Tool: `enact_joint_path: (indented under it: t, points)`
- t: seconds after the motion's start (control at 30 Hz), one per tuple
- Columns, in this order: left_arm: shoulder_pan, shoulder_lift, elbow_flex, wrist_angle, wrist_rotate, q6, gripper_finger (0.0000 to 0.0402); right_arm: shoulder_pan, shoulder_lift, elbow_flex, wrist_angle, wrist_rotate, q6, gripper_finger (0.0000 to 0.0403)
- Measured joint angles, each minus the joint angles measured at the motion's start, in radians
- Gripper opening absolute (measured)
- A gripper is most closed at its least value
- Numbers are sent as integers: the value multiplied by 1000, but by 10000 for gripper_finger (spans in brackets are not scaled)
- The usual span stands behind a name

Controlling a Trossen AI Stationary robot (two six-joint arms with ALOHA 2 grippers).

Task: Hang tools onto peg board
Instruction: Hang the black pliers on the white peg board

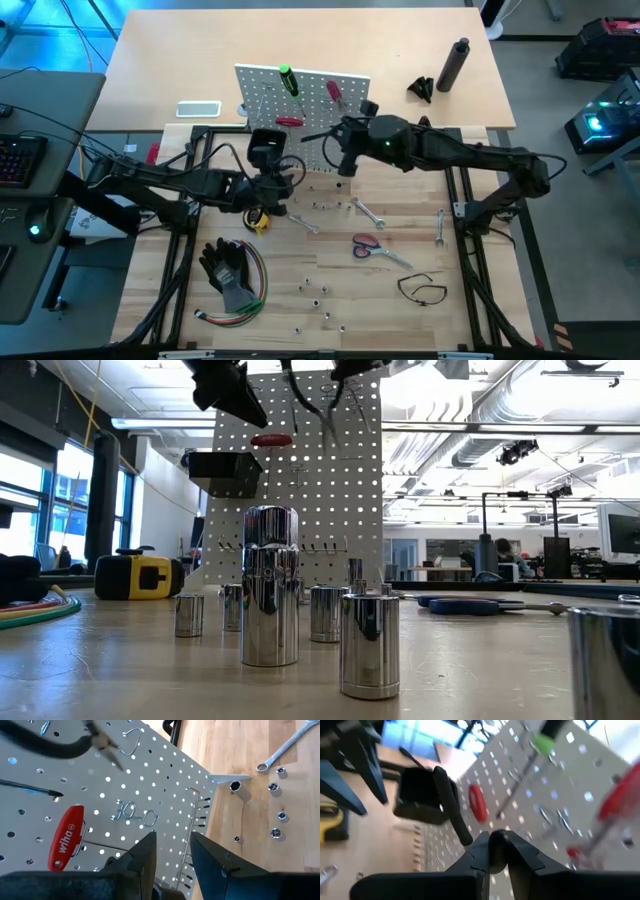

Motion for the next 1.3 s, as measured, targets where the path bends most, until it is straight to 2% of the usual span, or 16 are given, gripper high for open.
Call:
enact_joint_path:
  t: [0.23, 0.67, 0.93, 1.3]
  points:
    - [20, 0, 1, 28, 48, -1, 113, 5, -12, 0, -68, 68, 41, 30]
    - [33, 0, 1, 64, 79, 4, 113, 12, -62, 0, -69, 71, 57, 30]
    - [33, 0, 1, 71, 82, 7, 113, 9, -54, -2, -144, 68, 108, 30]
    - [32, 0, 1, 69, 82, -6, 113, 1, -17, -2, -117, 59, 114, 30]
